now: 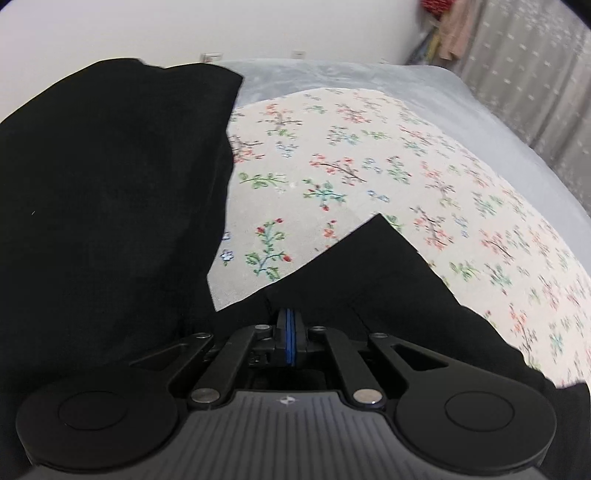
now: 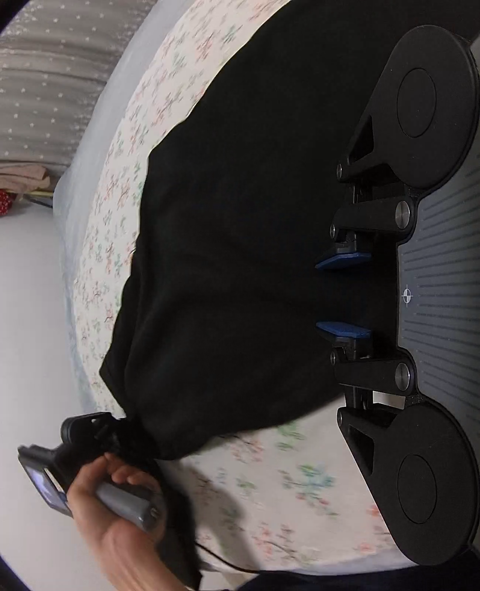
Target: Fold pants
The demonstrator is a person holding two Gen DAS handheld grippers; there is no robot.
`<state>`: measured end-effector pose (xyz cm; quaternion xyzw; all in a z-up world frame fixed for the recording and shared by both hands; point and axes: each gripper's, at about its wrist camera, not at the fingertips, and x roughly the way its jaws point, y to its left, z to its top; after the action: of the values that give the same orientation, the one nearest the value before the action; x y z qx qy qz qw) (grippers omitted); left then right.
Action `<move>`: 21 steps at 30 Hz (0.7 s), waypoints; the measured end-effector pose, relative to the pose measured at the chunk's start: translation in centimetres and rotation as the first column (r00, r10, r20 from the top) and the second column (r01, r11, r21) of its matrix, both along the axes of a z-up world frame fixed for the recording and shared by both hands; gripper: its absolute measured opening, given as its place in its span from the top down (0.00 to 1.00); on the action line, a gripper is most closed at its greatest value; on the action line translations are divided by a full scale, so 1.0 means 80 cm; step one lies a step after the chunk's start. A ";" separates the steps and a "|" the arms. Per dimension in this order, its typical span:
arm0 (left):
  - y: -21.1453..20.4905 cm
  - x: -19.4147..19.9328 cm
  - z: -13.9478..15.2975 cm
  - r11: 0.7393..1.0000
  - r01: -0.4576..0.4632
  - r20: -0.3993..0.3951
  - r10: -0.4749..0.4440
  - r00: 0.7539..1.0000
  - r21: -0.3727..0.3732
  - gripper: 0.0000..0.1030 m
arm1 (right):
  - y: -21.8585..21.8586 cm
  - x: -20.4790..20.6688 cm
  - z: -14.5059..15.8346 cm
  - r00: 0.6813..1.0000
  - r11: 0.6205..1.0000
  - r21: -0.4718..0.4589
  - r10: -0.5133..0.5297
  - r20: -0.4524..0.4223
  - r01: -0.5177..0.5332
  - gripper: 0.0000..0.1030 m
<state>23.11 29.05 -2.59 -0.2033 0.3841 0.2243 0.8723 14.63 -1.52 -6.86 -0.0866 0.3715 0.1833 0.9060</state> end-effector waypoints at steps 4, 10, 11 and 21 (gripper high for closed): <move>0.015 -0.014 0.007 0.998 0.011 0.071 -0.006 0.997 -0.058 0.85 | -0.036 -0.030 0.003 0.998 0.998 0.017 -0.052 -0.044 0.053 0.70; -0.005 -0.087 0.058 0.997 0.072 0.219 -0.062 0.974 -0.040 0.60 | -0.058 -0.059 0.004 0.997 0.996 0.051 -0.074 -0.035 0.076 0.69; -0.010 -0.099 0.060 0.997 0.078 0.226 -0.073 0.971 -0.014 0.54 | -0.060 -0.062 0.005 0.996 0.994 0.063 -0.084 -0.012 0.085 0.69; 0.020 -0.140 0.010 0.928 0.020 0.129 0.030 0.991 -0.372 0.30 | -0.070 -0.095 0.018 0.988 0.982 0.149 -0.133 0.077 0.120 0.52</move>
<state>11.91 30.65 -1.78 -0.3806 0.3603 0.1356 0.8408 7.02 -7.14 -5.39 -0.0052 0.3225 0.1476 0.9350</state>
